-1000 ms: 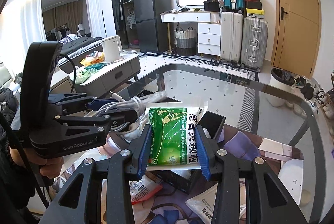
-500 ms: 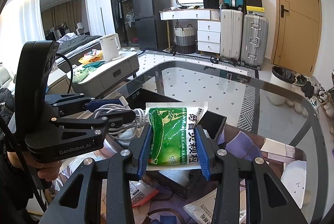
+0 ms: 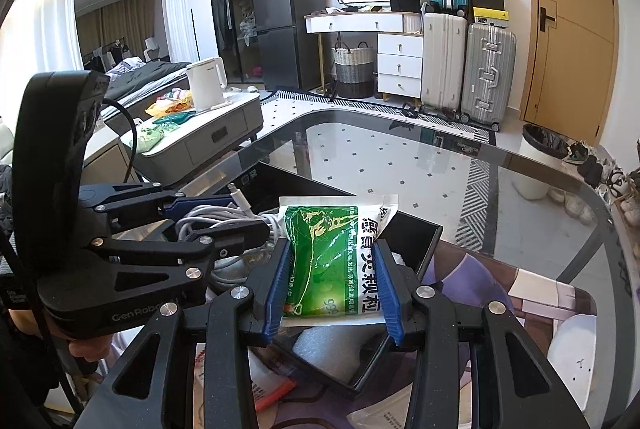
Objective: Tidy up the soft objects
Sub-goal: 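Lower the white cable and green packet into the box and open both tools, then move the left tool to the red-edged packet while the right moves to the white packet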
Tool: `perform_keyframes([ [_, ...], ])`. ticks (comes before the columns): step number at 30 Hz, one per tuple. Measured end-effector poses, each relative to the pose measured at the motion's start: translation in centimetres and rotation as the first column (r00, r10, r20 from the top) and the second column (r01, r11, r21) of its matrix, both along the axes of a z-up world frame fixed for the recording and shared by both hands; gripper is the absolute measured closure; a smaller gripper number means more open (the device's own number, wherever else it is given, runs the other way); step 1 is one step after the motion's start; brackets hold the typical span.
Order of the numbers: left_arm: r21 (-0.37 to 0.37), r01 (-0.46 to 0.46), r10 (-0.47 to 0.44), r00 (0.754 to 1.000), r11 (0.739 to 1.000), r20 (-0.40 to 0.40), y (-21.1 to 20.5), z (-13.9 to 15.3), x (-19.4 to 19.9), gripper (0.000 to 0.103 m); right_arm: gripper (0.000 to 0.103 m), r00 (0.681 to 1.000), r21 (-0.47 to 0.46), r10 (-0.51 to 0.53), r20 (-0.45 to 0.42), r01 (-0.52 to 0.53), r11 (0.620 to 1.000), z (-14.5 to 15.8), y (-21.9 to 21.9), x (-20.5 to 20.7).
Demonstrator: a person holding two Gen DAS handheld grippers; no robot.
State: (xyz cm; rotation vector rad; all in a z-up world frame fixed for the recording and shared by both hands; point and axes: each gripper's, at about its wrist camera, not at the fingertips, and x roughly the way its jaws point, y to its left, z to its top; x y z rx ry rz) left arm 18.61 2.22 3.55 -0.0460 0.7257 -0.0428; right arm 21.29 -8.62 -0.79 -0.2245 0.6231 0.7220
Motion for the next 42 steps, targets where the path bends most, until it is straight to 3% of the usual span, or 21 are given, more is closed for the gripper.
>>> perform_keyframes([
  [14, 0.004, -0.003, 0.003, 1.0, 1.0, -0.017, -0.1, -0.2, 0.1, 0.066, 0.06, 1.0, -0.034, 0.003, -0.001, -0.003, 0.999, -1.3, 1.2, 0.5],
  [21, -0.008, -0.012, 0.012, 1.0, 1.0, 0.008, 0.3, 0.8, -1.2, 0.047, 0.033, 0.998, 0.005, -0.027, 0.056, 0.027, 1.0, -0.4, -0.4, -0.6],
  [23, -0.011, -0.018, 0.018, 1.0, 1.0, 0.015, 0.4, 1.0, -1.6, 0.041, 0.019, 0.998, 0.015, -0.041, 0.05, 0.04, 0.999, -0.1, -1.3, -1.0],
  [27, -0.004, -0.031, 0.031, 0.999, 1.0, 0.035, 0.4, 1.4, -2.8, 0.013, 0.004, 0.996, 0.039, -0.073, 0.048, 0.071, 0.997, 0.2, -3.3, -1.8],
  [28, 0.001, -0.03, 0.03, 0.998, 1.0, 0.046, 0.4, 1.5, -3.1, 0.011, 0.002, 0.996, 0.044, -0.077, 0.045, 0.075, 0.996, 0.1, -3.7, -2.1],
  [35, 0.007, -0.024, 0.024, 0.999, 1.0, 0.043, 0.3, 1.3, -4.7, 0.001, 0.001, 0.994, 0.049, -0.111, 0.022, 0.11, 0.993, -0.3, -6.4, -3.5],
  [42, 0.025, -0.031, 0.03, 0.999, 0.999, 0.035, -0.4, 0.8, -5.7, 0.0, 0.001, 0.991, 0.041, -0.134, -0.014, 0.135, 0.99, -0.9, -7.7, -4.3],
])
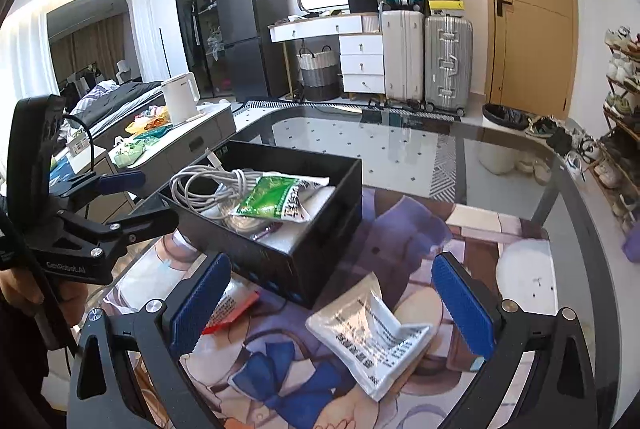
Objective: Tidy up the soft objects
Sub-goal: 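Move the left tool to the red-edged packet while the right moves to the white packet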
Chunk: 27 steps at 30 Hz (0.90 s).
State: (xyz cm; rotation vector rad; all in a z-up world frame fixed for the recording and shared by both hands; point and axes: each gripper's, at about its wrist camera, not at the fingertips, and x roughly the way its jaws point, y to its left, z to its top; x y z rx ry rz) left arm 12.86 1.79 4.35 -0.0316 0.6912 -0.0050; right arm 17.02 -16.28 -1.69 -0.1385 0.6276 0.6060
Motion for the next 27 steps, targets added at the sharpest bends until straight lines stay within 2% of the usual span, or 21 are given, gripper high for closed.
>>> perform_keyframes([
  [5, 0.016, 0.008, -0.008, 1.0, 1.0, -0.003, -0.8, -0.5, -0.7, 0.0, 0.001, 1.0, -0.027, -0.006, -0.027, 0.006, 1.0, -0.8, -0.1, 0.0],
  [27, -0.004, 0.034, -0.035, 0.997, 0.999, -0.073, -2.1, -2.8, -1.1, 0.0, 0.001, 0.993, -0.09, -0.031, -0.117, 0.021, 0.996, -3.3, -0.6, 1.0],
])
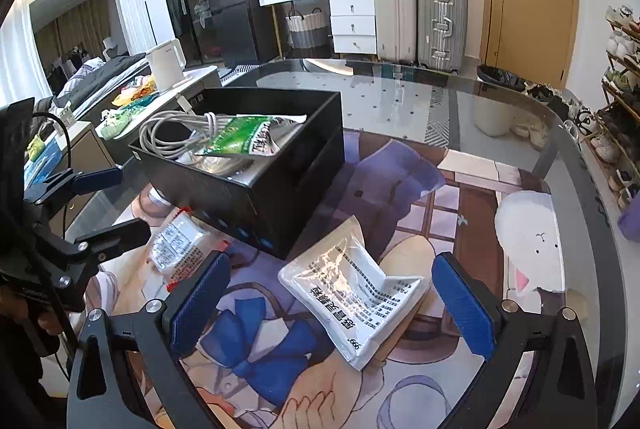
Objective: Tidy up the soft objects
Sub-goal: 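Move the left tool to the red-edged packet while the right moves to the white packet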
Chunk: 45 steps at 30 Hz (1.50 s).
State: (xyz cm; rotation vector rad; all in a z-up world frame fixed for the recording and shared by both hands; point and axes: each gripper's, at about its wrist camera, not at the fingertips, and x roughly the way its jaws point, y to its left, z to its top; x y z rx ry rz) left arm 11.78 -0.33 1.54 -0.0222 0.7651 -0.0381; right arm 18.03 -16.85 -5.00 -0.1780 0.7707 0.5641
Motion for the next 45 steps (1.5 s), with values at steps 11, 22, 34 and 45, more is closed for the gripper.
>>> perform_keyframes([
  [11, -0.001, 0.023, -0.023, 0.999, 1.0, -0.031, -0.9, -0.8, -0.2, 0.0, 0.001, 0.999, -0.032, 0.003, -0.033, -0.004, 0.999, -1.0, 0.0, 0.5],
  [22, 0.021, 0.044, -0.043, 0.995, 0.999, -0.085, -2.1, -1.7, 0.6, 0.0, 0.001, 0.998, -0.112, 0.053, -0.043, -0.058, 0.992, -1.8, 0.8, 1.2],
  [34, 0.043, 0.066, -0.059, 0.988, 0.997, -0.144, -3.3, -2.9, 1.6, 0.0, 0.001, 0.987, -0.15, 0.12, -0.11, -0.136, 0.979, -3.0, 2.1, 2.7],
  [45, 0.056, 0.076, -0.065, 0.983, 0.996, -0.171, -4.0, -3.2, 2.4, 0.001, 0.002, 0.983, -0.172, 0.138, -0.118, -0.157, 0.972, -4.2, 2.5, 2.0],
])
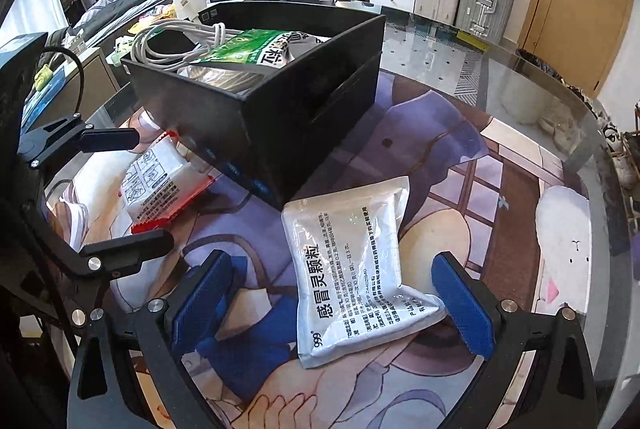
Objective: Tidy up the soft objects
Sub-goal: 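Move the left tool to the red-edged packet while the right moves to the white packet, then close the left tool on the red-edged packet while the right closes on the white packet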
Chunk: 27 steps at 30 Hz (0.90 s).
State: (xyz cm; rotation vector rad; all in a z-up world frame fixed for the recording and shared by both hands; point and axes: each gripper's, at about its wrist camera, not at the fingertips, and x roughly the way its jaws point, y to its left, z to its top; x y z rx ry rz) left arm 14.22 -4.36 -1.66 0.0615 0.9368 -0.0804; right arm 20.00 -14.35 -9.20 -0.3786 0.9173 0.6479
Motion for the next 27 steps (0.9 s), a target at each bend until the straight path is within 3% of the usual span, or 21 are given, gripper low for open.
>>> perform_keyframes([
  [5, 0.003, 0.007, -0.007, 1.0, 1.0, -0.003, -0.1, -0.1, 0.0, 0.002, 0.015, 1.0, 0.007, 0.002, 0.009, -0.002, 1.0, 0.1, -0.1, -0.5],
  [8, 0.0, 0.01, -0.01, 1.0, 1.0, -0.002, -0.2, -0.1, 0.0, 0.008, 0.024, 1.0, 0.01, -0.001, 0.013, 0.0, 1.0, 0.3, -0.3, -0.7],
  [14, -0.022, 0.02, -0.02, 1.0, 1.0, 0.009, -0.1, 0.1, -0.2, 0.024, 0.037, 1.0, 0.017, -0.016, 0.02, 0.016, 1.0, 0.7, -0.7, -1.2],
  [16, -0.031, 0.024, -0.023, 1.0, 0.999, 0.014, 0.0, 0.1, -0.4, 0.036, 0.042, 1.0, 0.018, -0.021, 0.023, 0.021, 1.0, 0.8, -0.9, -1.5],
  [20, -0.034, 0.029, -0.028, 0.999, 0.999, 0.023, 0.0, 0.2, -0.5, 0.044, 0.055, 0.999, 0.024, -0.036, 0.03, 0.035, 0.999, 1.1, -1.4, -1.8],
  [27, -0.038, 0.036, -0.035, 0.999, 0.999, 0.03, 0.4, 0.4, -0.7, 0.05, 0.059, 0.998, 0.029, -0.04, 0.04, 0.039, 0.999, 1.2, -1.9, -2.2],
])
